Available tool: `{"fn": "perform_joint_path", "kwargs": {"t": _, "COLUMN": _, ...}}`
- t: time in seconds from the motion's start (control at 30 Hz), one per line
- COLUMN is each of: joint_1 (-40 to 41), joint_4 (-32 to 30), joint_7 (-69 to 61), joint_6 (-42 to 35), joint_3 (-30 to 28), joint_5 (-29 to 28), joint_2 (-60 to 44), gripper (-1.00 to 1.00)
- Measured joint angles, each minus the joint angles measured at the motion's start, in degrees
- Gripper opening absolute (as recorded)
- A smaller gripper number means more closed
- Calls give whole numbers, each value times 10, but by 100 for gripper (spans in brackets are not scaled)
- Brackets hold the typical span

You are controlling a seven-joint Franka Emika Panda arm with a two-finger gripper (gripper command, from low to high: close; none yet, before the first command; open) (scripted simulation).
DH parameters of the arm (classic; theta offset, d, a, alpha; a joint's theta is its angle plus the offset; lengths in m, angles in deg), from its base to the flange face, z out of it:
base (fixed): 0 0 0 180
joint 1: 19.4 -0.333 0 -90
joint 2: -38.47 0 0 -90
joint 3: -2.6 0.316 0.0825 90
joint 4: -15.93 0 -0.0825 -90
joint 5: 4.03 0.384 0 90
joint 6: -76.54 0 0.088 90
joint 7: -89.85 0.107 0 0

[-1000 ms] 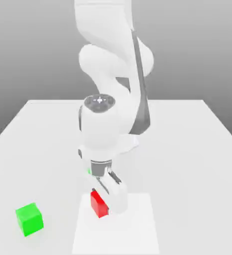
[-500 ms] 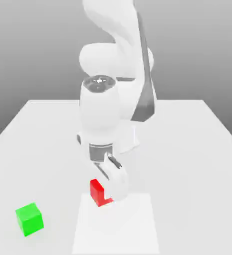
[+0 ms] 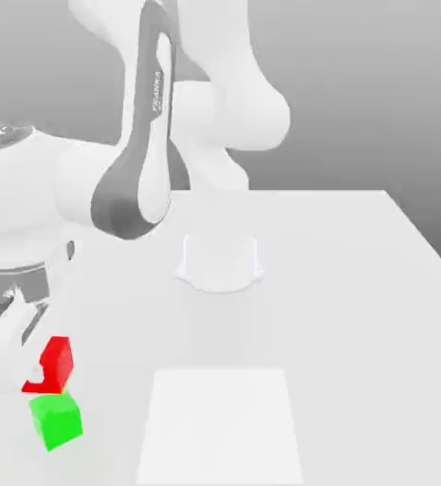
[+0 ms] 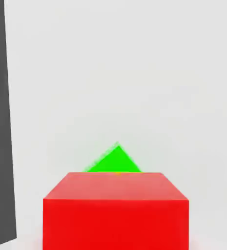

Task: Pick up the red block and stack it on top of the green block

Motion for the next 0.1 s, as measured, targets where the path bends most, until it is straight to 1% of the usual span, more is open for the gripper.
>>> {"fn": "perform_joint_path", "kwargs": {"t": 0.1, "joint_1": 0, "joint_4": 0, "joint_7": 0, "joint_6": 0, "joint_3": 0, "joint_5": 0, "joint_2": 0, "gripper": 100}}
